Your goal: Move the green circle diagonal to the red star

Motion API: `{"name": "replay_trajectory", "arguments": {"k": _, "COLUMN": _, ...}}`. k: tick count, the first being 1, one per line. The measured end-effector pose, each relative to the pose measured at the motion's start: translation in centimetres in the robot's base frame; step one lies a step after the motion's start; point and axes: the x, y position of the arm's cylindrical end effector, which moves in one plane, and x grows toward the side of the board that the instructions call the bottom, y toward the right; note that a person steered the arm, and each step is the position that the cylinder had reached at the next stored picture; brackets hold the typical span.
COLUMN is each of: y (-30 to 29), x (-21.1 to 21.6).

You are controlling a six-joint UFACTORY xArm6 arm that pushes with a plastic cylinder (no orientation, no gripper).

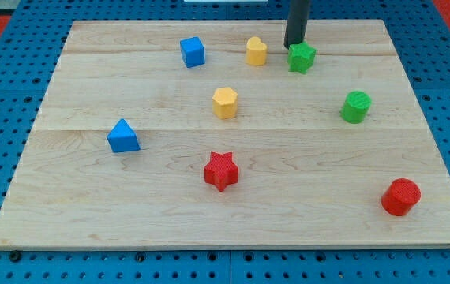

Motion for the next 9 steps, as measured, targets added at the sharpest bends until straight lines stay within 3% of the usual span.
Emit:
{"name": "replay_trajectory", "arguments": {"k": 2, "y": 10.6, "x": 0.0}}
{"name": "replay_trajectory", "arguments": {"k": 3, "y": 10.0, "x": 3.9}}
{"name": "replay_trajectory", "arguments": {"k": 4, "y": 13.6, "x": 9.1}}
{"name": "replay_trajectory", "arguments": {"k": 6, "y": 8.4, "x": 15.4}}
{"name": "replay_trajectory", "arguments": {"k": 8, "y": 1.8, "x": 14.8}}
{"name": "replay_trajectory", "arguments": {"k": 9, "y": 5.8, "x": 18.3}}
